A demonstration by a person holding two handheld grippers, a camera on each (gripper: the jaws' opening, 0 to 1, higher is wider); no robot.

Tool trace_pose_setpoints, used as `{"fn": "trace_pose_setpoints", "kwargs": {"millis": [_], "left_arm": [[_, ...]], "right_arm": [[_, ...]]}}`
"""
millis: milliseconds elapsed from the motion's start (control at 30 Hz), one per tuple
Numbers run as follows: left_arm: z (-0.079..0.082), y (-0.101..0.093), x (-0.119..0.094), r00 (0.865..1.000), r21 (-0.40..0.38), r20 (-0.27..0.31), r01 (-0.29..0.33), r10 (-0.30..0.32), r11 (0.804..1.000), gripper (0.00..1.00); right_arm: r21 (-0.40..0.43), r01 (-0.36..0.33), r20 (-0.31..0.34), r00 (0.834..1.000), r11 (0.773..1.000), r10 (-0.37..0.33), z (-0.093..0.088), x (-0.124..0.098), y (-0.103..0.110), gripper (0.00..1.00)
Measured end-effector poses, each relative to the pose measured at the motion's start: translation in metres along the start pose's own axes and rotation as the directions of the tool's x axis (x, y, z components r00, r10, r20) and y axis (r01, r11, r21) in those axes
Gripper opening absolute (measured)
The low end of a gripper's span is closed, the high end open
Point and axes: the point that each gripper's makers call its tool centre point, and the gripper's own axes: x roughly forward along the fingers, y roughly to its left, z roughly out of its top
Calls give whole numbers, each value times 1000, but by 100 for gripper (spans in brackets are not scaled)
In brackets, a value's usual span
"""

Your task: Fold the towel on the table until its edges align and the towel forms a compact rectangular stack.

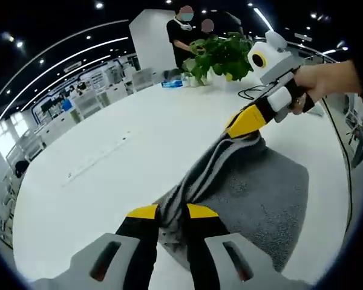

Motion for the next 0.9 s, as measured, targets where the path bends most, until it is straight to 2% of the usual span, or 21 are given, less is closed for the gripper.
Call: {"fn": "trace_pose_setpoints", "kwargs": {"millis": [67,100,200,333,433,633,900], "left_arm": [[0,8,-2,1000,-23,4,-30,30,999,20],[1,17,-5,998,-34,11,-65,66,997,20],[0,31,-13,994,-55,11,-109,110,993,20],[-5,45,-24,988,-110,19,-153,156,982,21],[-8,48,-33,986,-130,23,-162,166,978,22],[-11,41,-45,988,-116,21,-152,156,981,22],[-11,23,-68,992,-140,54,-109,118,984,28]], "right_arm": [[2,5,32,999,1000,-5,7,-1,-1,4],[-1,10,47,999,1000,-10,12,-3,-1,5],[-12,29,76,997,1000,-28,20,-8,-3,10],[-26,37,80,996,999,-35,21,-13,-3,12],[-39,39,69,997,998,-36,16,-16,-2,13],[-64,56,35,998,996,-54,1,-25,-2,19],[-137,106,25,994,985,-103,-7,-42,-1,23]]}}
